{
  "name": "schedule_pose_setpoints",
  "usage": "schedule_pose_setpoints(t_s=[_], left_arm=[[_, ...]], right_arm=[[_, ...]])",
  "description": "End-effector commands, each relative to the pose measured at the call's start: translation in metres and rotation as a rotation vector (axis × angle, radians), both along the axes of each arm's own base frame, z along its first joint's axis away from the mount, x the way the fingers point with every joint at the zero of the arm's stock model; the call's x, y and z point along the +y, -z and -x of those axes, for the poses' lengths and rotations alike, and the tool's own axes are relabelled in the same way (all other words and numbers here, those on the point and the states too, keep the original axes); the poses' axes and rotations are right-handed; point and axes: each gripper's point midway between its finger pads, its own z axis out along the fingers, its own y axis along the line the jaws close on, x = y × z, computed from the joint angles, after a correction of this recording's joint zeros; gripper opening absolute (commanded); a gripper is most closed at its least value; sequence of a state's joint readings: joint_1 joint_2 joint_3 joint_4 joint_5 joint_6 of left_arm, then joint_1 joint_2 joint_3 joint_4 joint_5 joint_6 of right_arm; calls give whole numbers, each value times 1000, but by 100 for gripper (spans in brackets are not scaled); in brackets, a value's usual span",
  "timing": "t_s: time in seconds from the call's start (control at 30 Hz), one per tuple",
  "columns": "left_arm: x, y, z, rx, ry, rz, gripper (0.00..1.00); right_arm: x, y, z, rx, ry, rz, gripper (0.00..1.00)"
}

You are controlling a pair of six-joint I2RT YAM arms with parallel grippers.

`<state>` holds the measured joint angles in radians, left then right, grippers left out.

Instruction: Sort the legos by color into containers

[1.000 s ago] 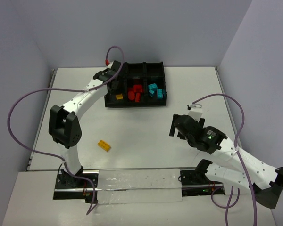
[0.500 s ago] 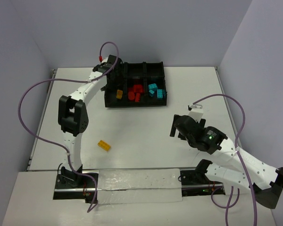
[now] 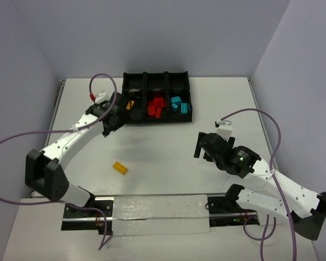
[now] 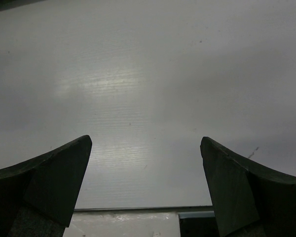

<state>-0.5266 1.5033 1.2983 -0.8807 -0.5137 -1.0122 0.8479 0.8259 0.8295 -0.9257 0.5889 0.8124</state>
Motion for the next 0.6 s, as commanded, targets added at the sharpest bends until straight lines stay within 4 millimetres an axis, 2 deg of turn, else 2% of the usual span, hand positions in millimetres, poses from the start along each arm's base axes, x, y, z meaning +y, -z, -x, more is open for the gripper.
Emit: schedule_pose_setpoints(t_s=[0.0,0.2,0.3,0.47,0.57], left_arm=[[0,38,67,67,-192,42,97],[0,96,131,229,-301,62,98],[0,108,140,246,-319,67,98],[-5,122,142,255,-314,102,97],[-5,134,144,268,-318,102,93]], right_arm=[[16,1,-8,-15,-20,-17,98],[26,1,-7,-9,-40,-30,98],[21,1,-6,-8,-34,-12,98],[14,0,-3,-17,-23,-2,98],[13,1,-2,-14,-18,-3,98]])
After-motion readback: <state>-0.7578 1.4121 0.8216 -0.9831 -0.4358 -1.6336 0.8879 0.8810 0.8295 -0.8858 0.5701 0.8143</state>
